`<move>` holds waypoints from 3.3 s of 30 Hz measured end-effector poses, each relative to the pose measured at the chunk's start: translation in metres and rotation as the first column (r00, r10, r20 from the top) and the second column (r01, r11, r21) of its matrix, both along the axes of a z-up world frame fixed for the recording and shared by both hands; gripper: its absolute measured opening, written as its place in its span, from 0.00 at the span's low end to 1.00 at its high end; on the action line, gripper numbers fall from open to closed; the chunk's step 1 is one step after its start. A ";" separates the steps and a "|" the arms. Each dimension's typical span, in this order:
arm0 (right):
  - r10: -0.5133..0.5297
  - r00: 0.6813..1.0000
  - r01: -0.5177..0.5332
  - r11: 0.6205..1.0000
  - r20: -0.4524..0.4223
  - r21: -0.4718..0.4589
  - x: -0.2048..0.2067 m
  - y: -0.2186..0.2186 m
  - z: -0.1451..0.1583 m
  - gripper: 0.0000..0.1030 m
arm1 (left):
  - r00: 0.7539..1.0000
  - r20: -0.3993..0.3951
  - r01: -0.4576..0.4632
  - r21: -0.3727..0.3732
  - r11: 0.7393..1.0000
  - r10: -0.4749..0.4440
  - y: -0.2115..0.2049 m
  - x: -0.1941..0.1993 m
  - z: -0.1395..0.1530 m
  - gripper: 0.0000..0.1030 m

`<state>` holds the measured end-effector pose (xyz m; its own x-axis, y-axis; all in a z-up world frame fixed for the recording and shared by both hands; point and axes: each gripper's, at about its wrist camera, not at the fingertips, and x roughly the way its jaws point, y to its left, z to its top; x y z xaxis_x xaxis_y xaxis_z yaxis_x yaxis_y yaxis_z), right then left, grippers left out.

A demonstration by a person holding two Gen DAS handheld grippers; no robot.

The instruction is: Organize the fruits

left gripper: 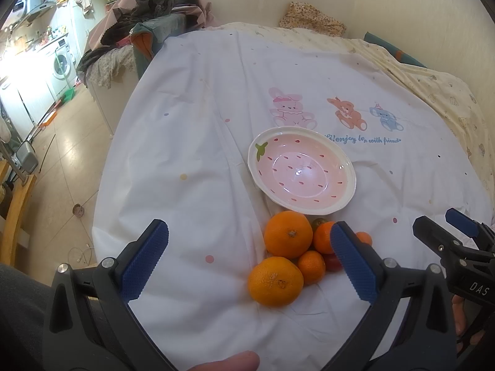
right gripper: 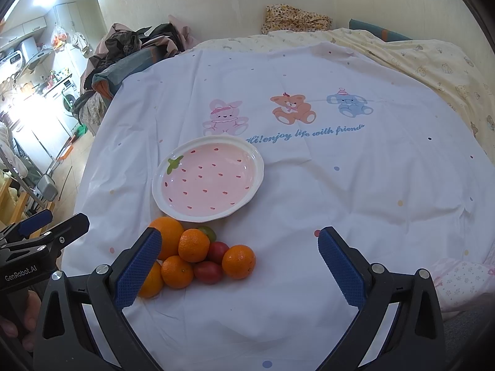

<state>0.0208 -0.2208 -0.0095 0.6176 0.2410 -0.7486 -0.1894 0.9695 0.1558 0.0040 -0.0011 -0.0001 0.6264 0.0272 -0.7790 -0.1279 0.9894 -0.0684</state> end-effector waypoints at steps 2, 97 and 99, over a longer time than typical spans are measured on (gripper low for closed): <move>0.000 1.000 0.000 1.000 -0.001 0.001 0.000 0.000 0.000 1.00 | 1.000 -0.001 0.001 0.001 1.000 -0.001 0.000 0.001 0.000 1.00; 0.115 0.852 -0.082 0.993 -0.511 0.085 0.067 -0.001 -0.094 0.71 | 0.900 -0.387 0.160 -0.131 0.978 -0.199 -0.009 0.040 -0.046 0.55; 0.133 0.849 -0.095 0.991 -0.511 0.099 0.071 0.004 -0.097 0.70 | 0.902 -0.389 0.153 -0.126 0.980 -0.190 -0.007 0.038 -0.045 0.55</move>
<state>0.0922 -0.2171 -0.1070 0.1133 0.3476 -0.9308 -0.1719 0.9295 0.3262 0.0424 -0.0084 -0.0450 0.2535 -0.1347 -0.9579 0.0080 0.9905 -0.1372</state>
